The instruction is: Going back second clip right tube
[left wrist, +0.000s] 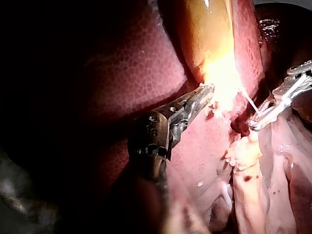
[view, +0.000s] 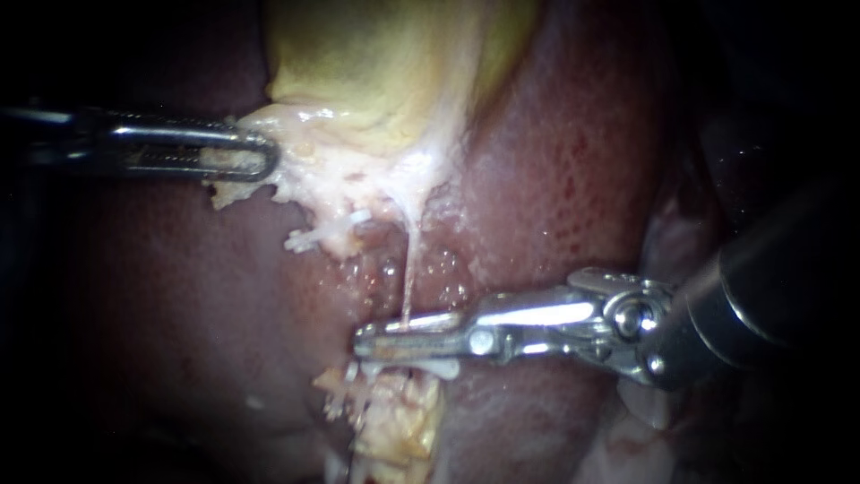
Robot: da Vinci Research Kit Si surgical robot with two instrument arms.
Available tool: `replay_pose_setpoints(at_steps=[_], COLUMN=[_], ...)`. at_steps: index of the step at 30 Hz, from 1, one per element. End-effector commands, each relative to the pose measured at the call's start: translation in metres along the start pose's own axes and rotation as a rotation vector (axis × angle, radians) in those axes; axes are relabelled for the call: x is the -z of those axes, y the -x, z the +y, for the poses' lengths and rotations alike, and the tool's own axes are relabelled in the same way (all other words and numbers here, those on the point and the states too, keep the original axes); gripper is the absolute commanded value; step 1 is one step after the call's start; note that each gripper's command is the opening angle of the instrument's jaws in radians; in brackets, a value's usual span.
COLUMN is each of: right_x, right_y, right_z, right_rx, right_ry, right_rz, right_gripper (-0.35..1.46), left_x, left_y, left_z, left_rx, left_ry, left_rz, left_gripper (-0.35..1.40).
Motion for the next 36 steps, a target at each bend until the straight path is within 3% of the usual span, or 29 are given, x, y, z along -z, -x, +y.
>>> replay_pose_setpoints(at_steps=[1,3,7,12,19,27,36], right_x=[0.0000,-0.0001,-0.0005,-0.0012,-0.0021,-0.0020,-0.0007], right_y=[-0.0001,-0.0001,-0.0002,-0.0001,0.0004,0.0008,0.0004], right_z=[0.0000,0.0000,0.0001,0.0004,0.0022,0.0058,0.0073], right_rx=[-0.006,0.005,0.059,0.127,0.265,0.353,0.352], right_ry=[0.000,0.000,-0.004,-0.004,-0.008,0.042,0.061], right_rz=[0.000,0.000,0.005,0.009,0.021,0.054,0.069], right_gripper=[-0.35,-0.30,0.17,0.38,0.46,0.50,0.50], left_x=[0.0000,0.0000,0.0000,0.0000,0.0000,0.0000,0.0000], left_y=[0.0000,0.0000,0.0000,0.0000,0.0001,0.0001,0.0001], left_z=[0.0000,0.0000,0.0000,0.0000,0.0000,0.0002,0.0002], left_rx=[-0.001,-0.001,-0.001,0.005,0.005,0.005,0.005], left_ry=[0.000,0.000,0.000,0.000,0.000,-0.001,-0.001], left_rz=[0.000,0.000,0.000,0.000,0.000,0.000,0.000], left_gripper=[-0.35,-0.35,-0.35,-0.35,-0.35,-0.35,-0.35])
